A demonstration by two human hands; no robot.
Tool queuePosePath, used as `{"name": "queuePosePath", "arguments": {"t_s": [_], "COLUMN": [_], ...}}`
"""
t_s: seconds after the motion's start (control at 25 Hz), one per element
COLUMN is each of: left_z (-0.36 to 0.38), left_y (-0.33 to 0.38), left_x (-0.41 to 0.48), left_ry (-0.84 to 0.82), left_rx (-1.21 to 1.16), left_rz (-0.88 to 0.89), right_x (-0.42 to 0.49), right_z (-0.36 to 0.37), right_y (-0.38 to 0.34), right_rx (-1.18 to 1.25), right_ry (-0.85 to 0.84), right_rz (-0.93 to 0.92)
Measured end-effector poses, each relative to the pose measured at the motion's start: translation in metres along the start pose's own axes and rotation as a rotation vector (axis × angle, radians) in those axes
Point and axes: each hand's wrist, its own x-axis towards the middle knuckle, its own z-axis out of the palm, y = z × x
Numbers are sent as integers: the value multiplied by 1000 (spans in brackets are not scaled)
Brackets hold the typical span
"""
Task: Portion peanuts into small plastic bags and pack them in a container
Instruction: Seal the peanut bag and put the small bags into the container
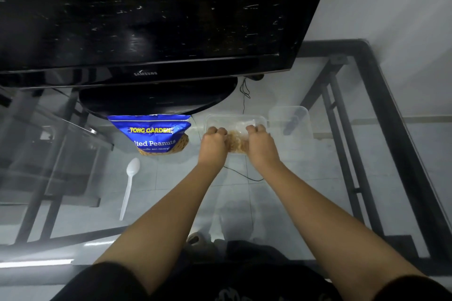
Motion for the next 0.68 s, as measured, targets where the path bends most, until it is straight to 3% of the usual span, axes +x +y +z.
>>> {"name": "queuePosePath", "arguments": {"t_s": [0.08, 0.16, 0.2, 0.32, 0.4, 0.52, 0.6, 0.68], "left_z": [-2, -7, -9, -14, -15, -16, -17, -17], "left_y": [-4, -10, -12, -15, -15, -14, -13, -13], "left_x": [-5, -8, -9, -12, -14, -15, -15, -15], "left_ry": [92, 136, 127, 91, 89, 73, 67, 63], "left_rx": [14, 18, 16, -55, -57, -46, -45, -56], "left_rz": [14, -70, -110, -144, -148, -160, -162, -166], "right_x": [-2, -5, -7, -16, -20, -22, -19, -18], "right_z": [-9, -17, -20, -19, -17, -23, -27, -33], "right_y": [2, 18, 30, 60, 69, 70, 75, 79], "right_rx": [-8, 72, 105, 105, 90, 131, 320, 593], "right_ry": [180, 321, 294, -28, -112, -73, 72, 349], "right_rz": [-9, 158, 302, 655, 691, 728, 699, 566]}}
